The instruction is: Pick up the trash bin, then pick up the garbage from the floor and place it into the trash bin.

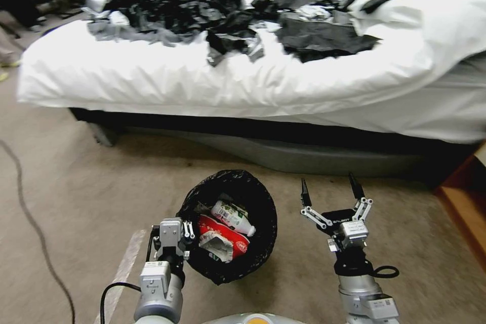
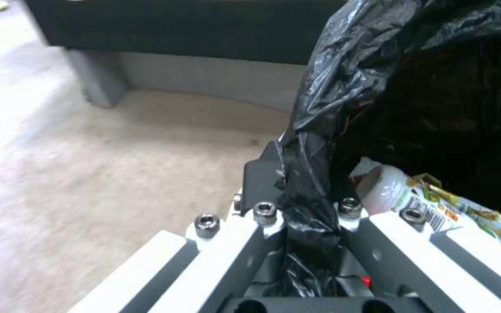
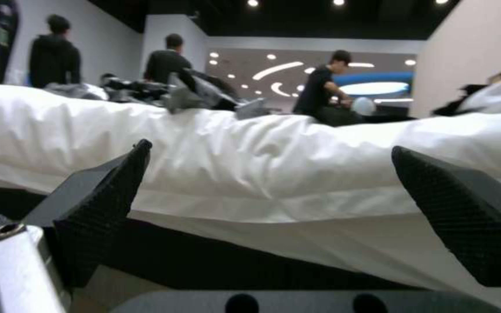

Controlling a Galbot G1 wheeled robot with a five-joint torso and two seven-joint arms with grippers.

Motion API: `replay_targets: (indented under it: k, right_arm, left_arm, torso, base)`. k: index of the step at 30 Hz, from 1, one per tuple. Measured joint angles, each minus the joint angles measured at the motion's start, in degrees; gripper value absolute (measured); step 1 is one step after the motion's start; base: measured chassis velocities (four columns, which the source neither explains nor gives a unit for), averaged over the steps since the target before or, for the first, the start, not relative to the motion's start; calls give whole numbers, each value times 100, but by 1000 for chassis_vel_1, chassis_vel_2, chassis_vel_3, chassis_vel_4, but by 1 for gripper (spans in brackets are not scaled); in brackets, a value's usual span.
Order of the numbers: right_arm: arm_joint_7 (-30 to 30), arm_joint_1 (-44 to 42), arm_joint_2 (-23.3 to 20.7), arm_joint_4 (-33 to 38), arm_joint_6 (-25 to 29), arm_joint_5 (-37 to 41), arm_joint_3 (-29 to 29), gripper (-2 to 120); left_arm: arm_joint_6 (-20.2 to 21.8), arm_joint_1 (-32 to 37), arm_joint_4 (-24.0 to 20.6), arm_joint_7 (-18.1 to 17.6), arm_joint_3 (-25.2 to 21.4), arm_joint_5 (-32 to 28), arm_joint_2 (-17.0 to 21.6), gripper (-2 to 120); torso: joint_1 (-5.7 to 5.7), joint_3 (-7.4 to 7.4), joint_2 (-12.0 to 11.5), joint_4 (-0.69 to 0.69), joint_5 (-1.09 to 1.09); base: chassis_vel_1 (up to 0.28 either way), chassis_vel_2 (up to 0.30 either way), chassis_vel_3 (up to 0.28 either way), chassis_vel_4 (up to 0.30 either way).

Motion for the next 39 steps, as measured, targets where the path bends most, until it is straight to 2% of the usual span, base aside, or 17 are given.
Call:
replay_targets:
  k: [20,39]
  right_arm:
    - [-289,-1,-107,-61,38,-280,-43,100]
    - [-355,77,-137,-217,13,-314,-6,100]
  left_arm:
    - [-24,53,-237,-8,-79,-54,16,0]
    - [-13,28,-251,27,-95,-92,8,0]
  torso:
    - [0,0,0,-1,0]
    - [0,0,0,0,0]
  base:
    - [128,123,119,125]
    - [125,124,132,123]
